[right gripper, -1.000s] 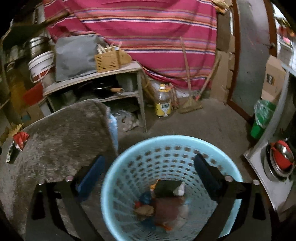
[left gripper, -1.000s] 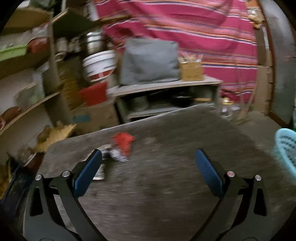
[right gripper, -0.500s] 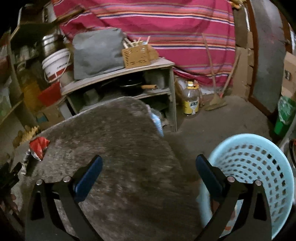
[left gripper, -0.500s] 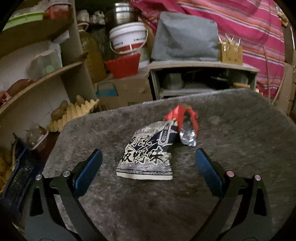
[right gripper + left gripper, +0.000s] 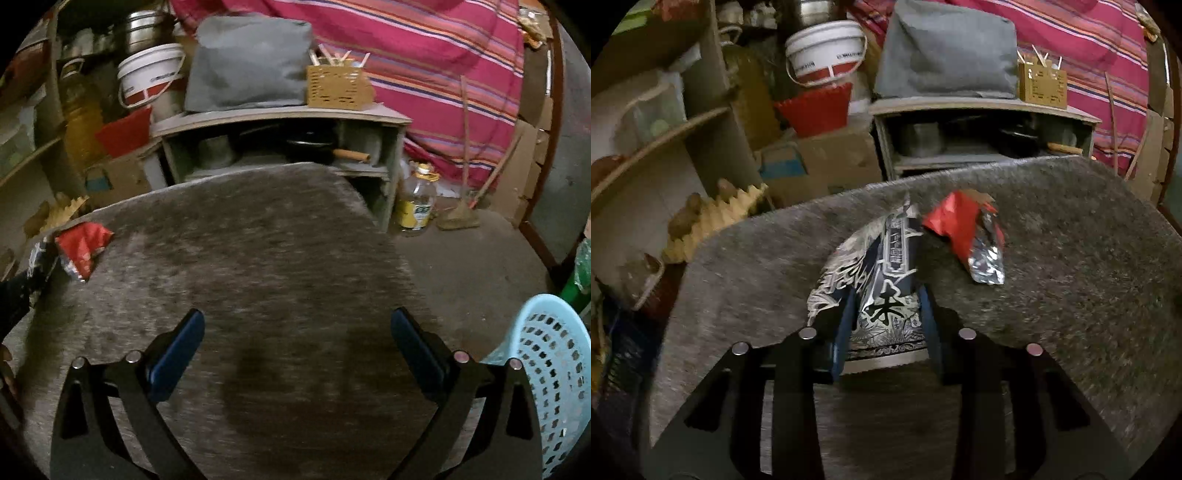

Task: Collect trash
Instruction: 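Return the left tool to the table and grasp the printed snack wrapper, then grasp the red foil wrapper with the right tool while the left tool holds the printed wrapper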

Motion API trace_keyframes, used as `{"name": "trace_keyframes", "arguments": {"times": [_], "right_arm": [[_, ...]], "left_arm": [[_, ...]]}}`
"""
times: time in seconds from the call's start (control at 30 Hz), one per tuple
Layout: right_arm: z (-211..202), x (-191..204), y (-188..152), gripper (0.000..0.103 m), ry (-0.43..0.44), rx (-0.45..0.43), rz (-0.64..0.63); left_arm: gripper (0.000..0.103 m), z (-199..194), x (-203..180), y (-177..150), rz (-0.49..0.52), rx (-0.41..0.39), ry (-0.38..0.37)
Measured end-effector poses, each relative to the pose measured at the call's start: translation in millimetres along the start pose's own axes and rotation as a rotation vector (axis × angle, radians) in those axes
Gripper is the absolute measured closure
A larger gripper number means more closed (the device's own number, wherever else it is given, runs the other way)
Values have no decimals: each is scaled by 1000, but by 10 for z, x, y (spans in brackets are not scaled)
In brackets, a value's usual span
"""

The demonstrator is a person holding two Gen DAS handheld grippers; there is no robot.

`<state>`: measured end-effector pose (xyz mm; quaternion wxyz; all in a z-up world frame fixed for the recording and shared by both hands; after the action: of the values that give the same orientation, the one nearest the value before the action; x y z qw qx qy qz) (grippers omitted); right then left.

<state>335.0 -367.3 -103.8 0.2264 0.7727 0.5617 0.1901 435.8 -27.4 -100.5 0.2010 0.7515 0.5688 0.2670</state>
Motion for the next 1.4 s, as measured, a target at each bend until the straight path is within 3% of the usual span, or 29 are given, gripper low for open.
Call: {"name": "trace_keyframes", "arguments": {"times": [0.2, 0.43, 0.67, 0.7, 0.8, 0.97, 1.07, 1.17, 1.4], "right_arm": [[34, 538, 85, 5, 30, 18, -64], [-51, 1575, 458, 5, 100, -5, -176], [116, 2377, 769, 6, 86, 0, -246], [175, 2461, 798, 8, 87, 15, -247], [446, 2733, 907, 36, 65, 81, -273], [827, 2889, 770, 41, 72, 219, -287], [956, 2906, 595, 53, 65, 259, -314], [936, 2889, 533, 73, 125, 258, -298], [540, 2617, 500, 81, 140, 156, -294]], "left_arm": [[71, -104, 544, 10, -59, -18, 36], [72, -149, 1173, -32, -141, -34, 48], [72, -187, 1496, -59, -163, -47, 84], [71, -195, 1514, -67, -173, -46, 71], [72, -243, 1532, -62, -168, -56, 72], [72, -332, 1568, -74, -179, -66, 60], [72, -369, 1576, -74, -180, -70, 69], [72, -419, 1539, -79, -186, -72, 62], [71, -569, 1355, -69, -168, -87, 55]]}}
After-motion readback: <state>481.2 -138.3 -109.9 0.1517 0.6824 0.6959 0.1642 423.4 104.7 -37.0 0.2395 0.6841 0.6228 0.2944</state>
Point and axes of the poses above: each gripper's, at about its wrist camera, not at the fingertips, and z roughly the way its jaws point, x to its left, y to its top, the point moved 9 cm from there along z, roughly the way its jaws point, and after that the axes turned 12 degrees about x, right-handed, at the moved point
